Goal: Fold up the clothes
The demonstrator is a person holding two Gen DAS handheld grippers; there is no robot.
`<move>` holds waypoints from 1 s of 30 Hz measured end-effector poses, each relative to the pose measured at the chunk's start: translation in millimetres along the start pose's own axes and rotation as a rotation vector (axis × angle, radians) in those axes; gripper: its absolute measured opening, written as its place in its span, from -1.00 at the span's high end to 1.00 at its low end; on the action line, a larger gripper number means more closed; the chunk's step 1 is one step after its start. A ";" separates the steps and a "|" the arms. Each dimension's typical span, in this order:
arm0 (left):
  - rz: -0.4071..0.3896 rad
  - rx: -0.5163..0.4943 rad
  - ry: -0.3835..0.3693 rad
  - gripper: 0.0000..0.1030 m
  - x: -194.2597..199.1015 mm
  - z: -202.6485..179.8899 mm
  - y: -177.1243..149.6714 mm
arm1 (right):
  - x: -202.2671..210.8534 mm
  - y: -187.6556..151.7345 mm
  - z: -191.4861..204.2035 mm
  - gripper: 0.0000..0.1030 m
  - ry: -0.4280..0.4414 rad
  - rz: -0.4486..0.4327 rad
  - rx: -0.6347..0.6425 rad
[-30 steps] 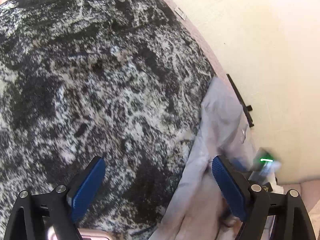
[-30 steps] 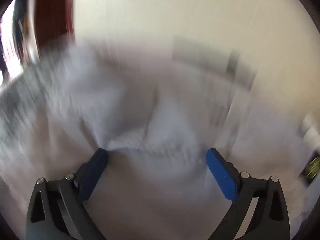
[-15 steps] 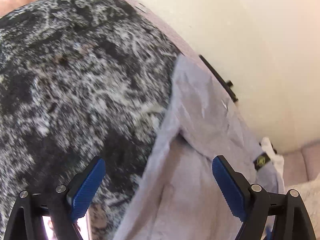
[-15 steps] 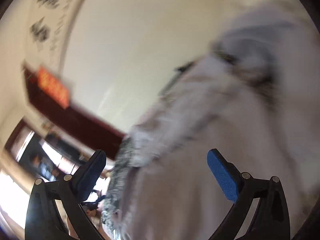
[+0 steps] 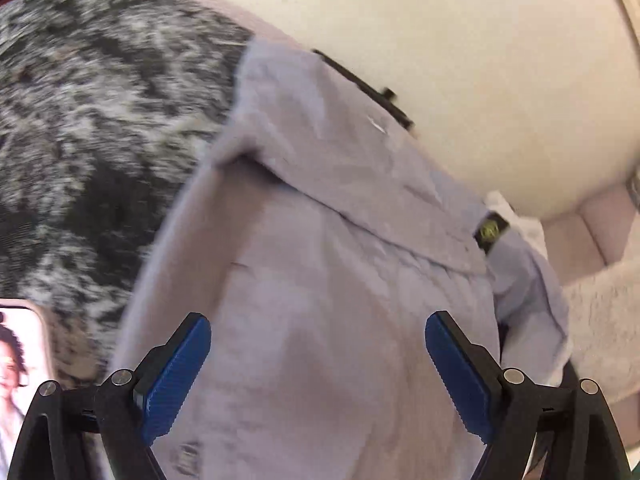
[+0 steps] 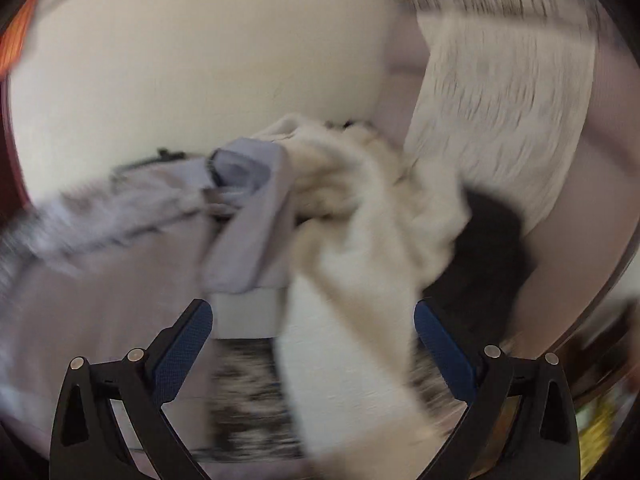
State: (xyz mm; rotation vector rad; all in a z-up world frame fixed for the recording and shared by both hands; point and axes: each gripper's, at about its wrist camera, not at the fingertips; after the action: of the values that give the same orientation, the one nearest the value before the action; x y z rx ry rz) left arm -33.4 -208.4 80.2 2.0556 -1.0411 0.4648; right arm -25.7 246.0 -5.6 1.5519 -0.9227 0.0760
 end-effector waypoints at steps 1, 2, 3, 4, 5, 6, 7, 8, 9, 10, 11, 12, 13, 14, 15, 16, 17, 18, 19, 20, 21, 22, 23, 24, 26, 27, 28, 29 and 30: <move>0.003 -0.023 -0.003 -0.76 -2.0 -5.9 -0.8 | -6.2 -5.9 5.0 -0.99 -0.046 -0.012 0.070; 0.006 -0.046 -0.007 -0.76 -3.9 -11.7 -1.3 | -13.7 -12.4 12.2 -0.99 -0.082 -0.022 0.144; 0.007 -0.058 -0.006 -0.76 -4.4 -14.0 -1.4 | -24.8 -20.8 26.4 -0.99 -0.080 -0.025 0.228; 0.008 -0.064 -0.006 -0.76 -5.0 -14.8 -1.2 | -33.6 -28.6 35.3 -0.97 -0.058 -0.019 0.287; 0.010 -0.069 -0.006 -0.76 -5.8 -15.4 -1.0 | -42.4 -36.3 44.3 -0.96 -0.037 -0.014 0.346; 0.017 -0.065 -0.013 -0.76 -7.4 -14.1 -0.3 | -51.1 -44.1 53.2 -0.95 -0.015 -0.008 0.405; 0.023 -0.058 -0.018 -0.76 -9.3 -12.2 0.6 | -60.9 -52.0 62.6 -0.95 0.005 0.001 0.465; 0.026 -0.051 -0.020 -0.76 -10.2 -10.0 1.5 | -74.4 -60.3 73.4 -0.94 0.017 0.020 0.529; 0.027 -0.043 -0.022 -0.76 -11.0 -7.8 2.3 | -87.2 -67.8 82.5 -0.92 0.030 0.038 0.589; 0.027 -0.035 -0.020 -0.76 -11.7 -5.3 3.6 | -98.2 -72.7 85.7 -0.91 0.040 0.050 0.638; 0.026 -0.027 -0.017 -0.76 -12.3 -2.6 4.9 | -111.5 -77.0 91.0 -0.91 0.031 0.062 0.691; 0.027 -0.020 -0.017 -0.76 -13.6 -0.9 5.1 | -124.8 -81.4 96.3 -0.91 0.023 0.074 0.745; 0.029 -0.012 -0.017 -0.76 -15.0 0.6 5.0 | -138.1 -85.7 101.6 -0.91 0.015 0.086 0.798; 0.033 -0.007 -0.019 -0.76 -16.7 1.7 5.3 | -152.9 -90.3 107.7 -0.91 0.001 0.096 0.854; 0.038 -0.008 -0.016 -0.76 -18.9 1.8 5.0 | -172.8 -96.3 116.9 -0.91 -0.032 0.096 0.918; 0.043 -0.009 -0.011 -0.76 -21.3 1.8 4.7 | -191.3 -101.0 125.4 -0.90 -0.061 0.095 0.972; 0.046 -0.013 -0.003 -0.76 -23.5 2.0 4.2 | -204.1 -101.2 131.4 -0.84 -0.073 0.086 0.991; 0.051 -0.016 0.006 -0.77 -25.9 2.6 3.7 | -215.0 -99.1 134.7 -0.43 -0.076 0.079 0.989; 0.059 -0.016 0.013 -0.76 -28.7 3.5 3.5 | -219.2 -89.1 128.3 0.61 -0.043 0.078 0.911; 0.066 -0.014 0.015 -0.76 -30.3 4.6 3.1 | -223.4 -79.1 121.9 0.85 -0.011 0.076 0.832; 0.072 -0.012 0.017 -0.76 -31.7 5.8 2.7 | -227.5 -69.2 115.6 0.89 0.021 0.075 0.753; 0.075 -0.011 0.016 -0.76 -31.8 7.0 2.7 | -231.7 -59.2 109.2 0.89 0.053 0.073 0.675; 0.075 -0.010 0.013 -0.76 -31.4 7.6 3.0 | -235.9 -49.2 102.9 0.89 0.085 0.072 0.596; 0.076 -0.010 0.011 -0.77 -31.3 7.7 3.8 | -240.1 -39.2 96.5 0.89 0.116 0.070 0.517; 0.076 -0.010 0.006 -0.77 -31.2 7.6 5.5 | -236.9 -6.7 67.3 0.89 0.160 0.035 0.341; 0.077 -0.009 0.006 -0.76 -31.9 7.3 6.5 | -231.9 15.4 47.8 0.89 0.174 0.011 0.247; 0.080 -0.010 0.006 -0.76 -33.2 6.7 6.6 | -230.1 30.5 26.3 0.89 0.197 -0.009 0.134; 0.083 -0.010 0.006 -0.76 -34.5 6.0 6.7 | -240.4 20.0 -2.4 0.88 0.259 -0.011 -0.050; 0.087 -0.011 0.006 -0.76 -35.9 5.3 6.7 | -250.7 9.4 -31.2 0.85 0.320 -0.013 -0.235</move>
State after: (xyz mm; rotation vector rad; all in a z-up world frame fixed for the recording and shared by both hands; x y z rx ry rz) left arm -60.3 -196.4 58.1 2.0044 -1.1303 0.5077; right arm -186.6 399.2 -126.4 1.2816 -0.6431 0.1940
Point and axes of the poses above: each gripper's, at about its wrist camera, not at the fingertips, and x roughly against the way its jaws point, z to its left, y to its top, and after that the axes turned 2 degrees about -y, right-handed
